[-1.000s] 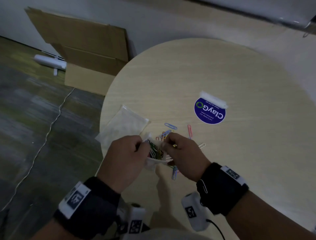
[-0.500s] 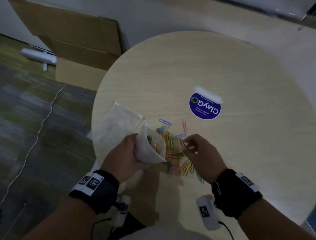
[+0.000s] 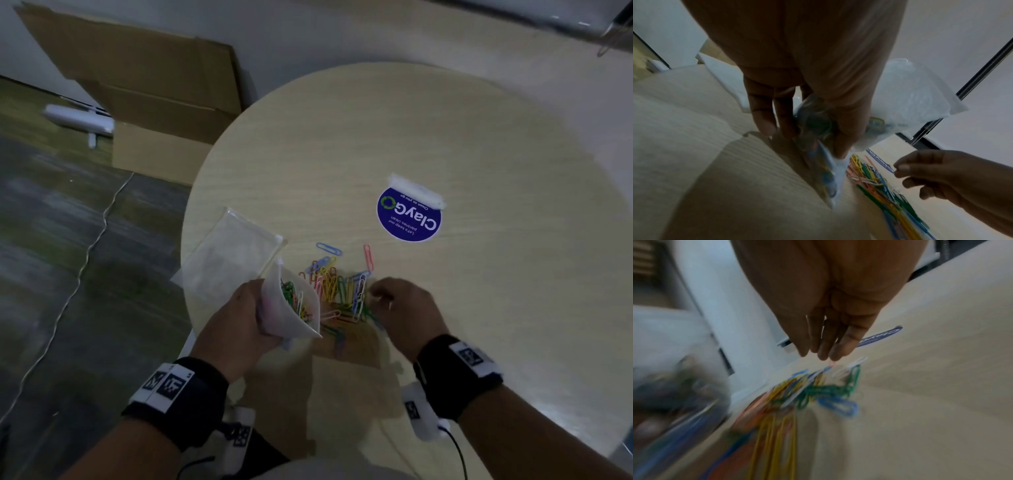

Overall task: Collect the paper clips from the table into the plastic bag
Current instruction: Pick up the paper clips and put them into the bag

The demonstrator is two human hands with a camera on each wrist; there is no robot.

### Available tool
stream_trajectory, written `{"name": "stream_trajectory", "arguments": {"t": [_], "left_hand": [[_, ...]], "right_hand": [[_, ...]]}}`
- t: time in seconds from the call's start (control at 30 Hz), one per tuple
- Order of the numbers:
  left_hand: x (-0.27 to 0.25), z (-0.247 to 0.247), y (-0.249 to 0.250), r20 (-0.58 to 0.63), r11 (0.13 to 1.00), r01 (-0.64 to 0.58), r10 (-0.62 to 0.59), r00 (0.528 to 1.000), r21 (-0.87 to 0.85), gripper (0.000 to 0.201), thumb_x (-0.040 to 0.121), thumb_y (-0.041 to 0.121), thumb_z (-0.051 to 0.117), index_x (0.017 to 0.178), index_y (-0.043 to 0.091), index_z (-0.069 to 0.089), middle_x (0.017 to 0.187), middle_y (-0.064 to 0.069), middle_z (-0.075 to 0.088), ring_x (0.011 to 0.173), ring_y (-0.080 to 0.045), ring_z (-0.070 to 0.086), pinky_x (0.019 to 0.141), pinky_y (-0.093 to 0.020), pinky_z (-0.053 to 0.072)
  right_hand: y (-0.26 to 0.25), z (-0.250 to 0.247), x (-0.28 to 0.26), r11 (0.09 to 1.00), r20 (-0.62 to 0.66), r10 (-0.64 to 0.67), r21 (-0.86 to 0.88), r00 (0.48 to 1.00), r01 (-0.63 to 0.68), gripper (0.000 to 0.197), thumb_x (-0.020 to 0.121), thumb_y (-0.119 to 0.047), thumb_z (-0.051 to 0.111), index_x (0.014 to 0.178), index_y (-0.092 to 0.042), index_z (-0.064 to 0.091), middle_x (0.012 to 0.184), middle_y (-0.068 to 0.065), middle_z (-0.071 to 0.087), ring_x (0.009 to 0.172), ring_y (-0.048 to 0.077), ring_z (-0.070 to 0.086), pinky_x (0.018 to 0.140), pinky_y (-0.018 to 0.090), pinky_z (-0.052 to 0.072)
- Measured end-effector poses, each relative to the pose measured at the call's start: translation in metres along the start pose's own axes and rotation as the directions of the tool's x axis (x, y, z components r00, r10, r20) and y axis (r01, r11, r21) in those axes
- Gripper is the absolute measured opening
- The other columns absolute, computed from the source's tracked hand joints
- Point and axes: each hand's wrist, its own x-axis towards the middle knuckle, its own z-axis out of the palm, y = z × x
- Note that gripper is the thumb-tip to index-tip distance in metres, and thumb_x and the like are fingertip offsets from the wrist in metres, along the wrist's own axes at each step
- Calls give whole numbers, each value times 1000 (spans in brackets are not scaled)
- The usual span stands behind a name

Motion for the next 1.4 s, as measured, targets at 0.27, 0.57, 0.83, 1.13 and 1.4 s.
{"name": "stream_trajectory", "arguments": {"t": [0.27,0.57,0.83,1.13,1.4], "left_hand": [[-2,2,-5,7,1000,-8,8,1000,-11,84,59,48,89,129,37,44,121,13,59,109,-8,60,89,-36,53],[-1,2,-3,-1,999,-39,39,999,-7,79,64,45,85,130,38,42,122,11,56,110,-8,57,91,-34,50],[0,3,1,-4,999,-22,22,1000,48,75,57,39,85,120,35,46,113,8,56,103,-15,60,86,-41,51],[3,8,14,-41,988,-19,26,999,153,65,55,29,85,108,22,50,100,4,51,92,-28,60,73,-42,49],[8,11,21,-54,986,15,-6,999,169,63,58,32,86,107,21,47,104,0,51,94,-32,61,74,-39,49]], "right_hand": [[-31,8,54,950,7,169,-269,986,-161,83,70,-78,50,121,-13,50,116,13,47,103,34,45,90,43,40],[-31,22,37,959,93,-18,-281,995,44,31,88,-34,55,112,-14,55,108,12,49,99,36,50,86,42,44],[-28,14,22,957,156,-6,-285,988,51,33,83,-33,59,109,-12,58,104,12,53,94,35,54,80,40,46],[-32,-8,21,978,155,-26,-200,988,57,30,85,-25,60,114,-18,67,105,13,64,101,33,59,84,35,44],[-65,-66,6,995,-6,-99,-20,995,99,22,83,-21,66,103,-23,74,96,-1,73,90,16,65,75,23,41]]}}
